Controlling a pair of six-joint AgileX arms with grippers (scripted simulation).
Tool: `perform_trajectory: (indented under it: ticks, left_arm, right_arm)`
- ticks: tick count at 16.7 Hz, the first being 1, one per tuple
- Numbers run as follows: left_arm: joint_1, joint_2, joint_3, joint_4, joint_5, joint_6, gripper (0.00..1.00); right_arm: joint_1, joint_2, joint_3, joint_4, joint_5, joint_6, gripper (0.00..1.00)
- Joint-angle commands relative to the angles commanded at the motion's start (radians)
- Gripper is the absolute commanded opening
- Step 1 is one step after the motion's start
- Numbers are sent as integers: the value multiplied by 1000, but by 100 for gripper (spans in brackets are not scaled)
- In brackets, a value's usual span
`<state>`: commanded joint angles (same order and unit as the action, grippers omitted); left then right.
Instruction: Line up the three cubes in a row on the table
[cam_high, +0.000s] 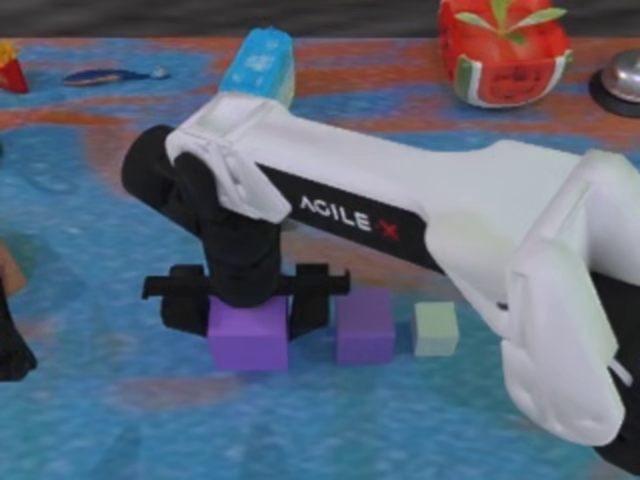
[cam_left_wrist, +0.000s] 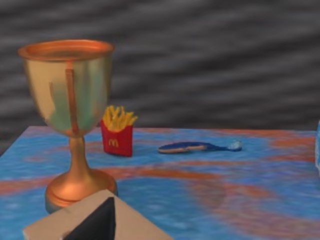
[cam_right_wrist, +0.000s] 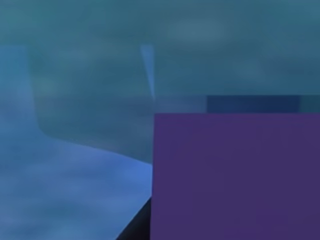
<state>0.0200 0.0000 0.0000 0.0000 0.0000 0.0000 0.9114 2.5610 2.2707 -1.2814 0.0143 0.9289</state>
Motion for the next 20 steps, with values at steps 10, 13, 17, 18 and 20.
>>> perform_trajectory:
  ticks: [10, 13, 17, 18, 20]
  left_arm:
    - [0, 0, 0, 0, 0, 0, 100]
    - [0, 0, 0, 0, 0, 0, 100]
    - [0, 0, 0, 0, 0, 0, 100]
    - [0, 0, 0, 0, 0, 0, 100]
    - [0, 0, 0, 0, 0, 0, 100]
  right_arm:
    - [0, 0, 0, 0, 0, 0, 100]
    - [0, 0, 0, 0, 0, 0, 100]
    - [1, 13, 41, -38, 1, 0, 100]
    - [2, 22, 75, -69, 1, 1, 100]
    - [3, 42, 176, -145, 1, 3, 100]
